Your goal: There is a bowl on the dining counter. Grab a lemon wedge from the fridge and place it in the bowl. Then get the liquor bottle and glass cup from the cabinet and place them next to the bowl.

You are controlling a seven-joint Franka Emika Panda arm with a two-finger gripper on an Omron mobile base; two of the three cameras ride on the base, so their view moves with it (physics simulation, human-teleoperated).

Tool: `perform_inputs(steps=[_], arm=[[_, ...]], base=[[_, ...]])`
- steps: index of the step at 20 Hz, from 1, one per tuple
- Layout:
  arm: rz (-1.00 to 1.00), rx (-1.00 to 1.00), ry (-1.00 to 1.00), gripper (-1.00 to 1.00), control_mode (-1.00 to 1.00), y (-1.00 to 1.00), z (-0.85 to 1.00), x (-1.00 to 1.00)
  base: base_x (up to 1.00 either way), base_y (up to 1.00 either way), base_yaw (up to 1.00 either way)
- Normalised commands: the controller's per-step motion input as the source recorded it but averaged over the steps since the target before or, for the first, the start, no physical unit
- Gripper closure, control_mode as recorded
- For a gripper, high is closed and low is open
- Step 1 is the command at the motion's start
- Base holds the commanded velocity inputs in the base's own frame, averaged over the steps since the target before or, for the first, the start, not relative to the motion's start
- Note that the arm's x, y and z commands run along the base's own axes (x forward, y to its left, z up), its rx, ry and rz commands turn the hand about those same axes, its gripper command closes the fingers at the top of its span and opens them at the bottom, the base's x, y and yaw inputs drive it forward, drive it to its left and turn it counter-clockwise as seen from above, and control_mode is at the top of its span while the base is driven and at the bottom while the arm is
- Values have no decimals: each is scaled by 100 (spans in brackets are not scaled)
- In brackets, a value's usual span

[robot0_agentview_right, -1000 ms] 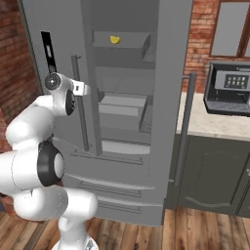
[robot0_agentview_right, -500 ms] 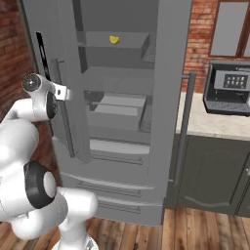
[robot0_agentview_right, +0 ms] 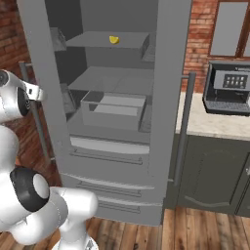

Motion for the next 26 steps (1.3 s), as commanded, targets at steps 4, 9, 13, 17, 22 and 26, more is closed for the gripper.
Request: perform_inputs(steps=[4, 9, 13, 17, 22, 26], arm=[[5, 0, 7, 100, -100, 100, 41, -37], [4, 0, 6, -100, -100, 89, 23, -28], [5, 0, -2, -100, -100, -24, 25, -83], [0, 2, -11, -100, -100, -99, 36, -100], [-1, 1, -3, -100, -100, -100, 17, -70], [0, 0, -2, -100, -100, -98, 0, 28]], base=[[0, 0, 0], [0, 0, 0], [0, 0, 0], [0, 0, 0], [0, 0, 0], [0, 0, 0]])
